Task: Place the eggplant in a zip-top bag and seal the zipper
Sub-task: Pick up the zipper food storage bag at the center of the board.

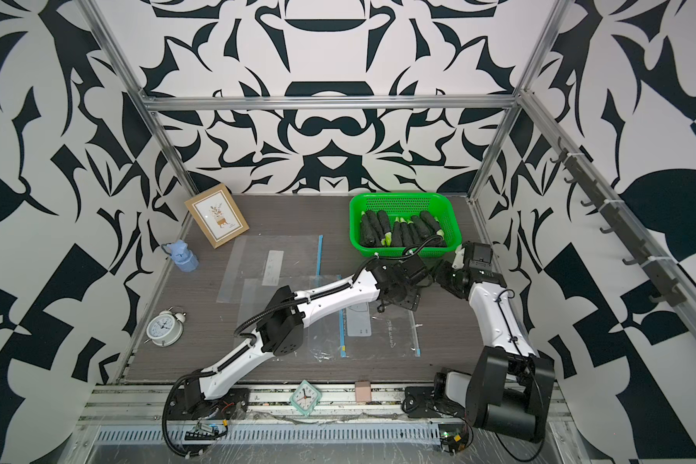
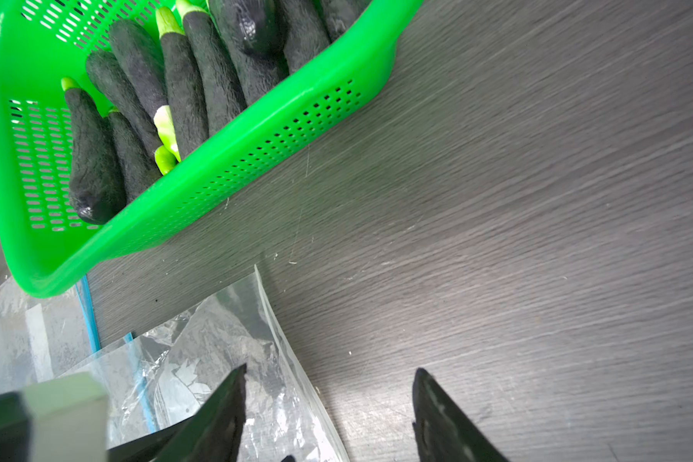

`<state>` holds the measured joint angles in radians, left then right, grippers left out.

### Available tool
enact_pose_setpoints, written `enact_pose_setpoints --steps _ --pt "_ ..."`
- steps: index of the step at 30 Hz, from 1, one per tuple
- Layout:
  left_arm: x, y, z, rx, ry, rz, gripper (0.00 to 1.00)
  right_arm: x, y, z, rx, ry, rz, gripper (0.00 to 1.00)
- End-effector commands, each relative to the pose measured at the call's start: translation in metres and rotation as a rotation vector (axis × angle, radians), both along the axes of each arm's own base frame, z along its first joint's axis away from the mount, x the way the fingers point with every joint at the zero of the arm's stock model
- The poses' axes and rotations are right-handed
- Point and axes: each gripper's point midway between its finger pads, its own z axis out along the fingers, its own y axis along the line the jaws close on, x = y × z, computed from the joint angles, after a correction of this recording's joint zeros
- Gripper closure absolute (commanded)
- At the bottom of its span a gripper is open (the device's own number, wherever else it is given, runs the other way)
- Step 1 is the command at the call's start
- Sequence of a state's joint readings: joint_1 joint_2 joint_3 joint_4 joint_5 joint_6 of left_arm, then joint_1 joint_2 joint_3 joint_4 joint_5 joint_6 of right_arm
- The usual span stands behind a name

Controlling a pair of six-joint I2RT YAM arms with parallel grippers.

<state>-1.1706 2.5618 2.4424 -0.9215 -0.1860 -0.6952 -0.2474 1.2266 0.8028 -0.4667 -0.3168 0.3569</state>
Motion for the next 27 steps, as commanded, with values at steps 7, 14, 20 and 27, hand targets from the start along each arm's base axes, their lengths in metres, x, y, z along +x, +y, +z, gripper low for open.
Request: enact_pose_setpoints --steps 7,14,20,27 --pt "-0.006 0.003 -0.028 0.086 0.006 -0.024 0.26 0.006 0.004 -0.001 0.039 -0.037 0.008 0.34" --pt "-0.007 -0.004 -0.035 0.073 0.008 -0.046 0.24 0.007 0.006 -0.002 0.048 -0.042 0.016 0.34" --pt "-0.006 -0.009 -0.039 0.059 0.003 -0.055 0.24 0.009 0.007 0.001 0.051 -0.05 0.018 0.35" --pt "-0.004 -0.007 -0.045 0.08 -0.009 -0.065 0.28 0.009 0.008 -0.001 0.055 -0.051 0.021 0.35"
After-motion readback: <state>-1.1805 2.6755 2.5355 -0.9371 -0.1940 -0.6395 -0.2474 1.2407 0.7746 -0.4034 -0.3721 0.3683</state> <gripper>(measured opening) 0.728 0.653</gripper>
